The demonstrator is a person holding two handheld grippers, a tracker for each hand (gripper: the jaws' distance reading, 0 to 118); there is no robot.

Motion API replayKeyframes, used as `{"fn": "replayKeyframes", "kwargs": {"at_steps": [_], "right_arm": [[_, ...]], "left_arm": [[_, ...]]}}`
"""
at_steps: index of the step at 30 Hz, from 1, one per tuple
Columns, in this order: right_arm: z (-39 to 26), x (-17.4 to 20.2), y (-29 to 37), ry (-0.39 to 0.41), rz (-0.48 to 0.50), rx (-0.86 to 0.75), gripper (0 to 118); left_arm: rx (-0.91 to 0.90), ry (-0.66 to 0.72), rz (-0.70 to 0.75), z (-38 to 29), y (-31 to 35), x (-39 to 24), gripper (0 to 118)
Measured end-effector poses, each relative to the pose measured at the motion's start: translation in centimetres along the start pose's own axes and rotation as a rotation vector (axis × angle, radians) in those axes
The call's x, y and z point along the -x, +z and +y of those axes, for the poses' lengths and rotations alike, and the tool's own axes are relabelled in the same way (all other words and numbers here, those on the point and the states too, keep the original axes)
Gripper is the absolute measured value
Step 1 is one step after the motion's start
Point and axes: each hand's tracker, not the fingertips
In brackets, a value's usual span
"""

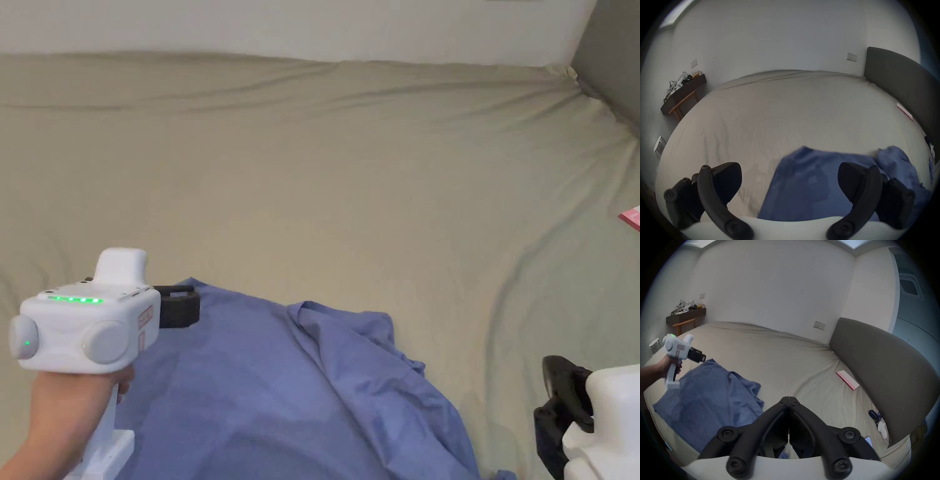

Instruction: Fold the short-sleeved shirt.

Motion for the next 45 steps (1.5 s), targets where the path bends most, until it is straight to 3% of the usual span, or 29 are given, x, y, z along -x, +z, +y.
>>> {"fn": "replayKeyframes", "kwargs": {"at_steps": [5, 7, 8, 9, 10, 11, 12, 13, 15, 16, 21, 24, 25, 26, 27, 28, 29, 32, 36, 39, 41, 42, 43, 44, 45], "right_arm": [[-1.6, -0.8, -0.6, -0.016, -0.02, 0.06, 2], [-2.2, -0.9, -0.9, -0.017, -0.026, 0.079, 2], [-2.4, -0.9, -0.9, -0.014, -0.028, 0.09, 2], [-2.6, -0.9, -1.0, -0.013, -0.027, 0.097, 2], [-2.9, -0.9, -1.2, -0.01, -0.028, 0.102, 2], [-3.1, -0.8, -1.4, -0.006, -0.027, 0.108, 2], [-3.2, -0.8, -1.5, -0.002, -0.025, 0.115, 2], [-3.2, -0.8, -1.7, 0.0, -0.024, 0.118, 2], [-3.1, -0.7, -2.0, -0.004, -0.014, 0.12, 2], [-2.8, -0.7, -2.0, -0.005, -0.008, 0.12, 2], [-0.9, -0.9, -1.8, 0.013, 0.023, 0.088, 2], [0.6, -1.5, -3.7, -0.006, 0.132, 0.145, 6], [1.0, -1.4, -4.9, 0.007, 0.168, 0.17, 9], [1.3, -1.2, -6.3, 0.036, 0.198, 0.21, 28], [1.2, -0.9, -7.7, 0.056, 0.222, 0.246, 75], [1.1, -0.4, -9.6, 0.057, 0.281, 0.277, 104], [0.7, 0.0, -11.4, 0.066, 0.31, 0.315, 115], [-0.6, 1.8, -16.7, 0.132, 0.351, 0.452, 116], [-3.1, 4.3, -21.0, 0.202, 0.367, 0.577, 115], [-4.4, 5.4, -21.7, 0.21, 0.377, 0.564, 101], [-4.2, 5.2, -21.0, 0.173, 0.394, 0.525, 93], [-4.2, 5.2, -20.8, 0.181, 0.403, 0.51, 72], [-4.1, 5.2, -20.4, 0.178, 0.465, 0.491, 42], [-3.9, 4.8, -19.8, 0.163, 0.514, 0.467, 3], [-3.7, 5.2, -19.3, 0.195, 0.458, 0.425, 3]], "left_arm": [[0.087, -0.017, 0.007, 1.5, -6.0, -0.5, 114], [0.132, 0.004, -0.03, 0.8, -7.4, -0.5, 101], [0.172, 0.024, -0.011, 0.4, -8.0, -0.6, 87], [0.196, 0.023, -0.008, -0.1, -8.2, -0.8, 85], [0.111, 0.037, -0.025, -0.2, -7.2, -0.8, 75], [0.122, -0.009, -0.02, 0.1, -6.6, -1.2, 52], [0.126, -0.043, -0.086, 0.2, -6.3, -1.7, 10], [0.115, -0.09, -0.128, 0.1, -5.8, -2.5, 0], [0.113, -0.258, 0.014, -0.4, -4.9, -4.4, 0], [0.109, -0.272, -0.018, -0.4, -4.5, -4.4, 0], [0.038, -0.17, -0.034, 0.6, -0.7, -2.6, 0], [-0.031, -0.158, -0.061, 1.3, 3.4, -1.4, 0], [-0.049, -0.154, -0.065, 1.4, 4.9, -1.0, 0], [-0.061, -0.145, -0.075, 1.5, 6.1, -0.9, 0], [-0.067, -0.137, -0.083, 1.5, 7.1, -0.7, 0], [-0.07, -0.13, -0.085, 1.4, 8.1, -0.5, 0], [-0.075, -0.127, -0.092, 1.1, 8.9, -0.4, 0], [-0.06, -0.137, -0.104, 0.3, 10.2, -0.4, 0], [-0.047, -0.129, -0.095, -1.3, 11.2, -0.2, 0], [-0.038, -0.118, -0.088, -2.8, 10.9, 0.5, 0], [-0.043, -0.117, -0.065, -3.7, 10.9, 0.6, 0], [-0.057, -0.112, -0.052, -4.2, 10.8, 0.7, 0], [-0.062, -0.109, -0.044, -4.6, 10.5, 0.7, 0], [-0.046, -0.105, -0.039, -5.0, 10.0, 0.8, 0], [-0.028, -0.094, -0.032, -5.2, 9.6, 0.9, 0]]}}
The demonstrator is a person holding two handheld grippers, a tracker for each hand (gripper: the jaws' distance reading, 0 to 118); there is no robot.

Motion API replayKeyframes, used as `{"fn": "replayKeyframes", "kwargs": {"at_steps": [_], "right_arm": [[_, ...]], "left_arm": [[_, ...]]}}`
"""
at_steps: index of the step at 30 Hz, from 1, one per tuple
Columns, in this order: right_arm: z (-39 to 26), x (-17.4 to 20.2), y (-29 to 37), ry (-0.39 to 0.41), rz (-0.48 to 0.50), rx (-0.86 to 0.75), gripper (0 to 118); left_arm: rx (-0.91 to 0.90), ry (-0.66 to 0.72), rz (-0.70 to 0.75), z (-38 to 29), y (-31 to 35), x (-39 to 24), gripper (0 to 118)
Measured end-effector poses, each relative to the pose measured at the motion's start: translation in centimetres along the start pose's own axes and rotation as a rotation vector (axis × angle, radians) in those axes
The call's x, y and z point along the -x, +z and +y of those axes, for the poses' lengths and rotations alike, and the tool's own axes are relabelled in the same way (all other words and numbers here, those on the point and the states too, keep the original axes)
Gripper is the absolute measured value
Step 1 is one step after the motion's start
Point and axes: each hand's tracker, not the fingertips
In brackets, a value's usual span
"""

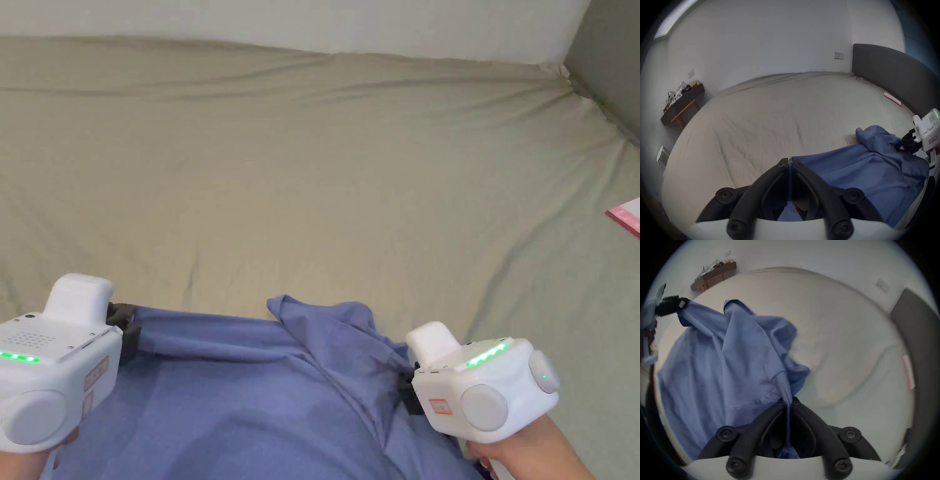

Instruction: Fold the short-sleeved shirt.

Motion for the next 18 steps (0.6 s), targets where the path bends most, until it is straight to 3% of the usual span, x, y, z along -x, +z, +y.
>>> {"fn": "replayKeyframes", "kwargs": {"at_steps": [1, 2, 6, 10, 14, 16, 18], "right_arm": [[0.1, 0.4, 0.0, 0.04, -0.135, 0.023, 3], [0.3, 0.2, 0.3, 0.043, -0.04, 0.037, 3], [0.7, -0.8, 3.5, -0.034, -0.03, -0.033, 3], [0.9, -1.2, 9.2, -0.026, -0.055, -0.141, 3], [1.3, -2.4, 16.9, -0.085, -0.069, -0.286, 3], [1.6, -2.4, 20.6, -0.077, -0.153, -0.355, 3], [1.3, -2.9, 24.3, -0.08, -0.171, -0.427, 3]], "left_arm": [[0.014, 0.017, -0.007, -0.3, -0.2, 0.1, 0], [0.013, 0.025, -0.009, -0.5, -0.1, 0.1, 0], [-0.017, 0.014, 0.005, 0.3, 1.8, 0.1, 0], [-0.097, 0.032, 0.037, 2.4, 5.2, 1.2, 0], [-0.214, 0.056, 0.065, 4.8, 10.3, 2.0, 0], [-0.267, 0.05, 0.107, 5.7, 12.8, 2.3, 0], [-0.317, 0.049, 0.128, 6.7, 15.8, 2.8, 0]]}}
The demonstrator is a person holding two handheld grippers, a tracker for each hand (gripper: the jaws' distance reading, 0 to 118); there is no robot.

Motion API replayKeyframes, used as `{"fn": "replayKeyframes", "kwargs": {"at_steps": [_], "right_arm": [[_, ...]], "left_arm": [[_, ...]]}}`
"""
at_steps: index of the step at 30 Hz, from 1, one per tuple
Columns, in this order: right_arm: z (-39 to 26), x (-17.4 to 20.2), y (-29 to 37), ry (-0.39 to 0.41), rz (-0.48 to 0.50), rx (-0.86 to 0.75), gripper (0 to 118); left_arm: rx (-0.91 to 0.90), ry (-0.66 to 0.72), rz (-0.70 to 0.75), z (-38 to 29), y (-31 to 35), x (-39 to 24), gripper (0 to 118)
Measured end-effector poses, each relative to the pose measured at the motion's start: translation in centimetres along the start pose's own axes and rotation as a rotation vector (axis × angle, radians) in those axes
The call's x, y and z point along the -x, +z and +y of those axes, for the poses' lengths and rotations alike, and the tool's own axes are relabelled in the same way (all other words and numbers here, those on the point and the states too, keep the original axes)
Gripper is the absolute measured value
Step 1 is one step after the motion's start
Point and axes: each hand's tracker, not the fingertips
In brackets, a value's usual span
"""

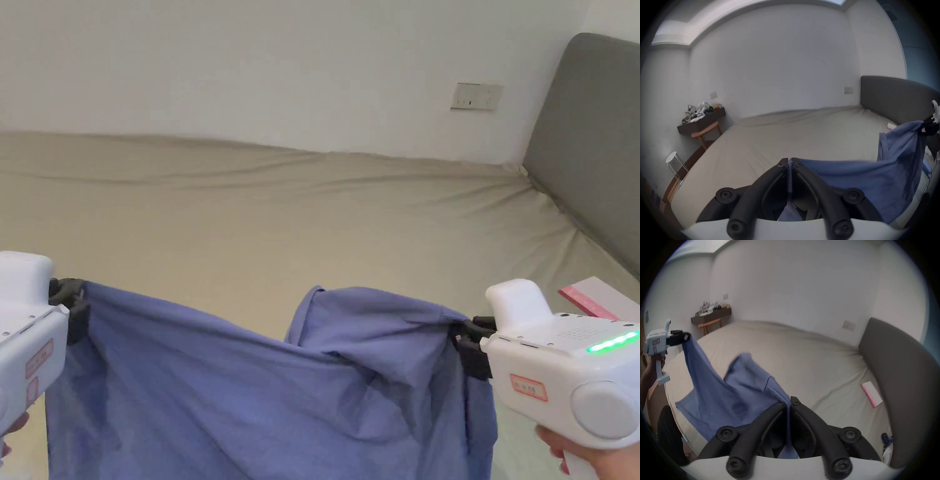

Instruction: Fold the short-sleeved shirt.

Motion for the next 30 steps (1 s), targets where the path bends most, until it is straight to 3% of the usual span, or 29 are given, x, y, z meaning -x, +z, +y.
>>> {"fn": "replayKeyframes", "kwargs": {"at_steps": [13, 24, 28, 30], "right_arm": [[5.5, -2.6, 15.1, -0.024, -0.26, -0.316, 3], [10.9, -3.4, 21.5, -0.037, -0.349, -0.516, 3], [13.3, -3.6, 22.4, 0.012, -0.398, -0.591, 3], [14.3, -3.8, 21.9, 0.08, -0.451, -0.623, 3]], "left_arm": [[-0.296, 0.031, 0.164, 9.4, 13.1, 5.4, 0], [-0.439, 0.046, 0.181, 15.2, 17.6, 6.6, 0], [-0.476, 0.055, 0.193, 17.6, 17.8, 7.2, 0], [-0.481, 0.052, 0.206, 18.9, 17.6, 7.0, 0]]}}
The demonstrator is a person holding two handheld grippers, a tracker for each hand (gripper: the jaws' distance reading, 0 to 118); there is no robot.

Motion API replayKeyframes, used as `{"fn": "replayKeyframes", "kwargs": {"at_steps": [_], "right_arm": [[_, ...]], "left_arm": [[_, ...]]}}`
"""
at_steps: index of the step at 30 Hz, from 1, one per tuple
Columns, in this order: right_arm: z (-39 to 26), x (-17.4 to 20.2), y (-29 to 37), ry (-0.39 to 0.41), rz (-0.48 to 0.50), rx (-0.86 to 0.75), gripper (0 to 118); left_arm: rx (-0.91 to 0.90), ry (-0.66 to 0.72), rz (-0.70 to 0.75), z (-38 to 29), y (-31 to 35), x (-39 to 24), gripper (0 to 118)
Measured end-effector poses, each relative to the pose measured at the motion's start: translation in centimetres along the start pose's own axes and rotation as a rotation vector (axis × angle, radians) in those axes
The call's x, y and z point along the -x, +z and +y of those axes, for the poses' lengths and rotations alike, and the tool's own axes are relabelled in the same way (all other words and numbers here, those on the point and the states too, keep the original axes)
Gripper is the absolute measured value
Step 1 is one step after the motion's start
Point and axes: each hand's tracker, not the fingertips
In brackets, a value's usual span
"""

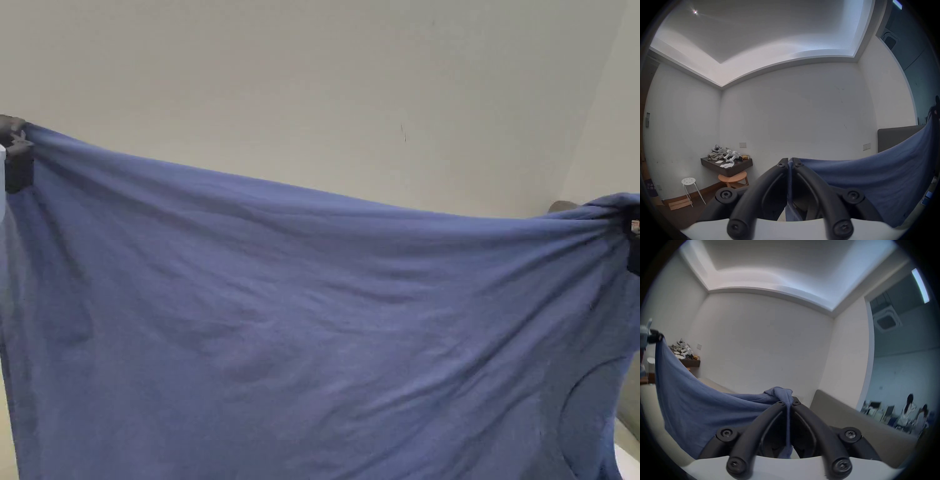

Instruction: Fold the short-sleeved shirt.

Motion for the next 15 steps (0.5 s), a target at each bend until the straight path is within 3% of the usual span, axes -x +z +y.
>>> {"fn": "replayKeyframes", "kwargs": {"at_steps": [1, 6, 12, 15], "right_arm": [[0.3, 0.1, -0.7, 0.016, -0.014, -0.004, 3], [1.4, -1.0, -4.7, -0.095, 0.013, 0.018, 3], [3.1, -1.1, -10.0, -0.105, -0.011, 0.031, 3], [4.1, -0.6, -13.2, -0.068, -0.028, 0.022, 3]], "left_arm": [[-0.004, -0.002, -0.002, 0.4, -0.6, -0.1, 0], [-0.014, -0.036, 0.001, 2.3, -4.1, -0.9, 0], [-0.002, -0.077, 0.001, 3.8, -9.2, -1.7, 0], [0.014, -0.097, 0.008, 4.1, -12.4, -2.2, 0]]}}
